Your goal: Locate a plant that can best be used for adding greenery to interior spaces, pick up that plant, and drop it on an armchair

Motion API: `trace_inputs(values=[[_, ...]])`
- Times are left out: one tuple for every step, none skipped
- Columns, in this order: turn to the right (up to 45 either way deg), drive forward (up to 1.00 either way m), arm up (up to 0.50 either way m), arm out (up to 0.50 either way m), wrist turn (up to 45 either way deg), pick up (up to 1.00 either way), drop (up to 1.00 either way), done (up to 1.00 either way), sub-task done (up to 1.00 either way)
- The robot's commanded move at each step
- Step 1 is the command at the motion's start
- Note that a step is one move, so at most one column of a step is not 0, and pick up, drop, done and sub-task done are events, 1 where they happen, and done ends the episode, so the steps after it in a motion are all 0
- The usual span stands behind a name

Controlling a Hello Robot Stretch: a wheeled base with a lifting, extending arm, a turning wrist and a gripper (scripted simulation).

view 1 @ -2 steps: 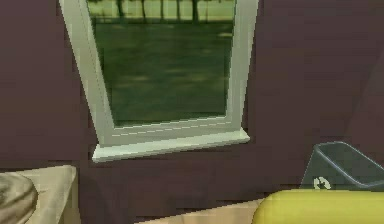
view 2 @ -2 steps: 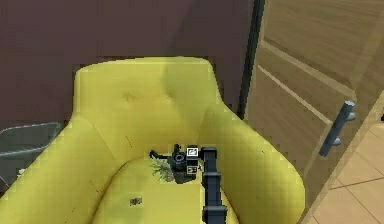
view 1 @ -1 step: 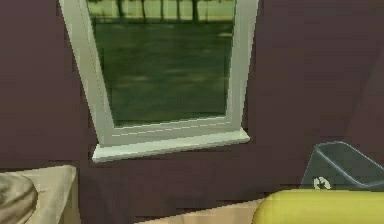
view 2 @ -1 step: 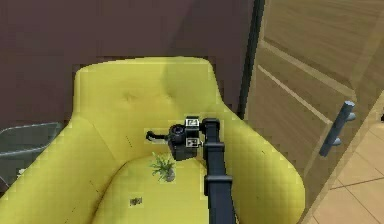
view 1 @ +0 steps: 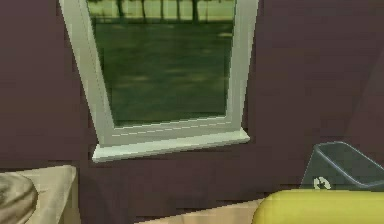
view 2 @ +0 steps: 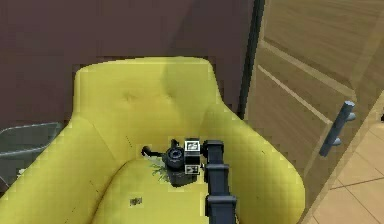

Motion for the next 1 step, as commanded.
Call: trace_inputs(values=[[0.0, 0.00, 0.00, 0.00, 0.0, 0.00, 0.00, 1.00, 0.00]])
